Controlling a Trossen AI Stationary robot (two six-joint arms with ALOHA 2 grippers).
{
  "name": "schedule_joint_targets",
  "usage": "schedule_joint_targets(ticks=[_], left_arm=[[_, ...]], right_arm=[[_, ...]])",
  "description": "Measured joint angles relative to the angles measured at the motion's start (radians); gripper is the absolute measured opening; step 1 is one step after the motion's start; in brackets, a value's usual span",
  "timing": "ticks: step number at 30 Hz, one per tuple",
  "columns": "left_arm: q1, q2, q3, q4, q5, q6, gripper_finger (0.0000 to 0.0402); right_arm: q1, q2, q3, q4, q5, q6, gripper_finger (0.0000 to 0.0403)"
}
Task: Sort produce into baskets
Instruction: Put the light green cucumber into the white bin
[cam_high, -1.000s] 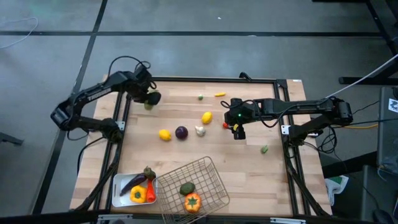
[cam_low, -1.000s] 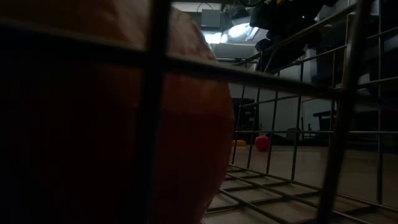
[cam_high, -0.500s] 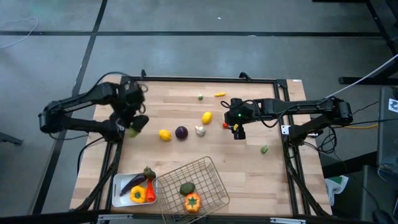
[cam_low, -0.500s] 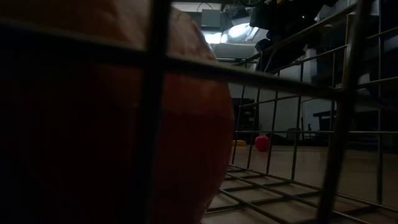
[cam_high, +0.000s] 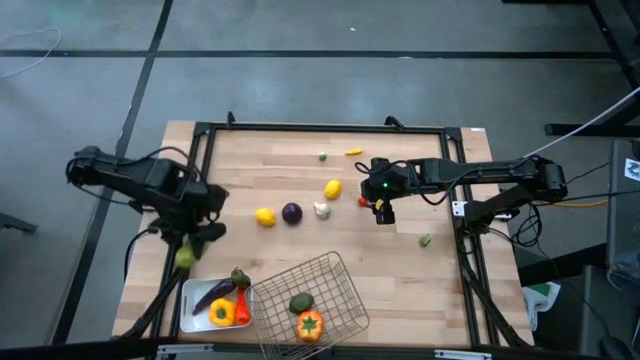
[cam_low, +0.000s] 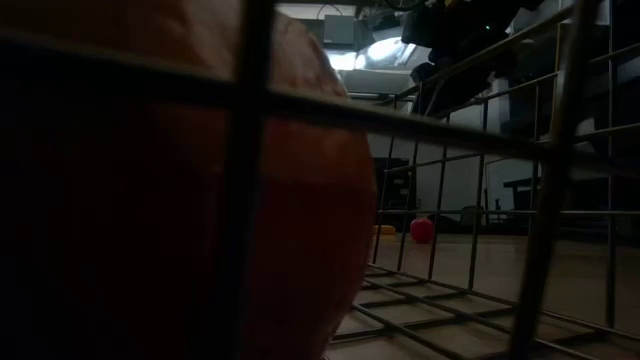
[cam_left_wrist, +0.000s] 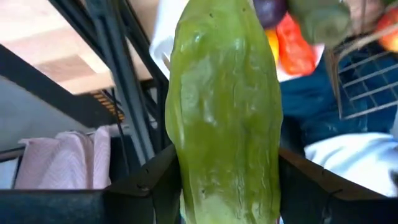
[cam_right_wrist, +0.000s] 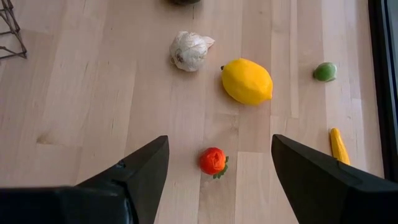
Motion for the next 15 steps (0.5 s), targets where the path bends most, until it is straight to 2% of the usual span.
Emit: schedule_joint_targets(ticks=[6, 15], left_arm=[[-0.188, 0.082, 0.0, 0.156, -0.001, -0.166, 0.0205], [-0.368, 0.258, 0.0, 0.296, -0.001, -0.172, 0.0205]], right_arm=[[0.0, 0.0, 0.0, 0.0, 0.0, 0.0, 0.0282], [0.0, 0.0, 0.0, -0.001, 0.0, 0.0, 0.0282]])
